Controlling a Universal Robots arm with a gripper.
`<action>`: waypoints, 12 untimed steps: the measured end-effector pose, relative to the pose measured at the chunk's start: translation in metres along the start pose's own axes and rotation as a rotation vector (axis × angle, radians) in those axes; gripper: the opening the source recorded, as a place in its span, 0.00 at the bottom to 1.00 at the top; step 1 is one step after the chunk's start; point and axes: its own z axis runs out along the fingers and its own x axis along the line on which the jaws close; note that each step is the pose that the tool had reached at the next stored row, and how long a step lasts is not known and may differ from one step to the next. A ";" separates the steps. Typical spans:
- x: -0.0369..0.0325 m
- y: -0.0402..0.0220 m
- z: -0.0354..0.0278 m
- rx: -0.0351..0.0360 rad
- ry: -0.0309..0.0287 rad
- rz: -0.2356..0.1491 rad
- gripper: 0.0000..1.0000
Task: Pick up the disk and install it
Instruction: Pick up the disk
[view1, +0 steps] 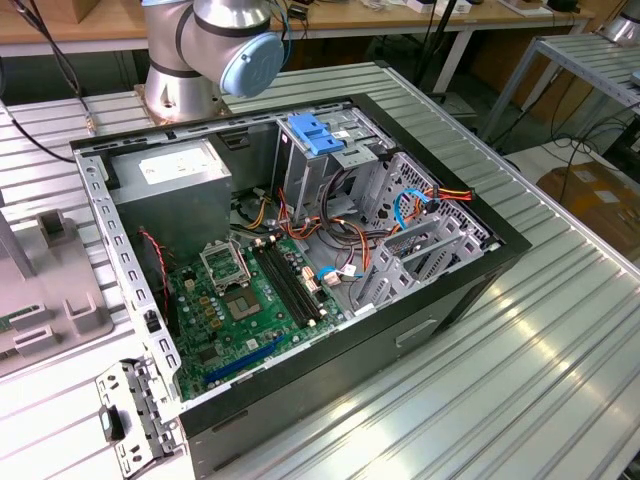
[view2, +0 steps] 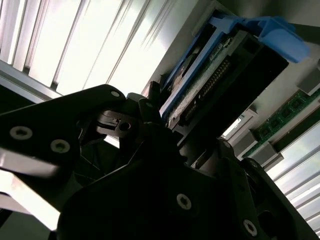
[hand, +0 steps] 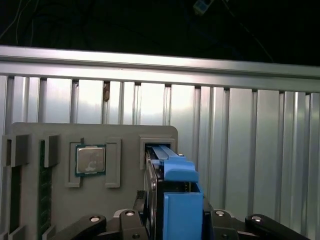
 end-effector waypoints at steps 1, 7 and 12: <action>0.0000 0.0000 0.0004 0.0000 0.0000 0.000 0.50; 0.0001 0.0000 0.0017 0.0001 0.0000 0.000 0.50; 0.0001 -0.0001 0.0019 0.0001 0.0000 0.000 0.50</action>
